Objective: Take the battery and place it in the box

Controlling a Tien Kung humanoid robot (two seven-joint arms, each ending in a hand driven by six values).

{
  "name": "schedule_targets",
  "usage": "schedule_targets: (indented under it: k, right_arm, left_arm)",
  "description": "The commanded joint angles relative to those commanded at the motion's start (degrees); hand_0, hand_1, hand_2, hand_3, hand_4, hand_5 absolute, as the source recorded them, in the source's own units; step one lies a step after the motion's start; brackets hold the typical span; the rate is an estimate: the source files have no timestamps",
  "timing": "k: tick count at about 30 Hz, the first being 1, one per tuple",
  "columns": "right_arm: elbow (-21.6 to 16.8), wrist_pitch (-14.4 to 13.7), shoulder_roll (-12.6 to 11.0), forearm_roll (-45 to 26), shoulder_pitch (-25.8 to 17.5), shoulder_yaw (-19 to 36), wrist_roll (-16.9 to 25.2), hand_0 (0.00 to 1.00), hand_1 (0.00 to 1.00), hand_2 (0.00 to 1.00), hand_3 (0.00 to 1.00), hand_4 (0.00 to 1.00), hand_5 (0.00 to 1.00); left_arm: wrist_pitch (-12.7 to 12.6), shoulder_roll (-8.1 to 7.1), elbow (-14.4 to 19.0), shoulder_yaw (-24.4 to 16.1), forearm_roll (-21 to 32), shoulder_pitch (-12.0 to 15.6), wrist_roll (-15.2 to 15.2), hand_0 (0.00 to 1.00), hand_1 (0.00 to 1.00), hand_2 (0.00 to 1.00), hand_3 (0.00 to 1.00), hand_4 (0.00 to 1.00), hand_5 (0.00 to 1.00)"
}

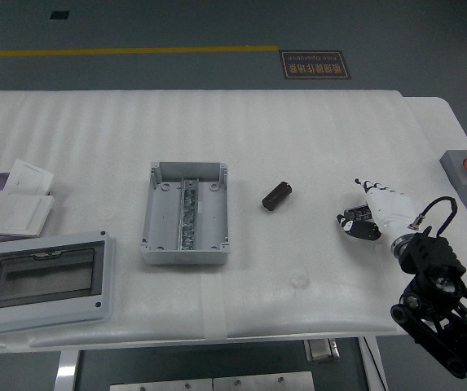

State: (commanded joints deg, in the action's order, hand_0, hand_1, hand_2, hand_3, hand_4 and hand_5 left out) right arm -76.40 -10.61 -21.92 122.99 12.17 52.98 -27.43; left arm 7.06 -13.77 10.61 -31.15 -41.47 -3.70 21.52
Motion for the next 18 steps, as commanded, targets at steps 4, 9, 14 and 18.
schedule_targets:
  k: [4,9,14,18]
  right_arm:
    - [0.00,-0.02,0.01,-0.12,-0.13,-0.10,-0.02,0.566,0.804,0.914,0.868,0.555,0.355]
    - [0.11,-0.27,0.06,-0.35,-0.18,-0.28,0.06,0.535,0.800,0.911,0.842,0.511,0.323]
    - [0.68,-0.93,0.11,-0.79,0.04,-0.43,0.50,0.535,0.800,0.911,0.842,0.511,0.323]
    - [1.17,-1.63,0.00,-1.17,0.15,-0.65,1.09,0.526,0.798,0.907,0.827,0.491,0.309]
  left_arm:
    - [0.00,0.05,-0.01,0.18,0.12,-0.02,-0.10,0.662,0.682,0.608,0.618,0.662,0.492]
    - [-0.12,0.04,-0.05,0.30,0.11,-0.08,-0.34,0.660,0.682,0.609,0.619,0.661,0.503]
    - [-0.16,0.07,-0.07,0.62,0.34,-0.10,-0.59,0.660,0.682,0.609,0.619,0.661,0.503]
    - [-0.18,0.09,-0.07,1.15,0.86,-0.09,-0.83,0.660,0.682,0.603,0.618,0.663,0.512]
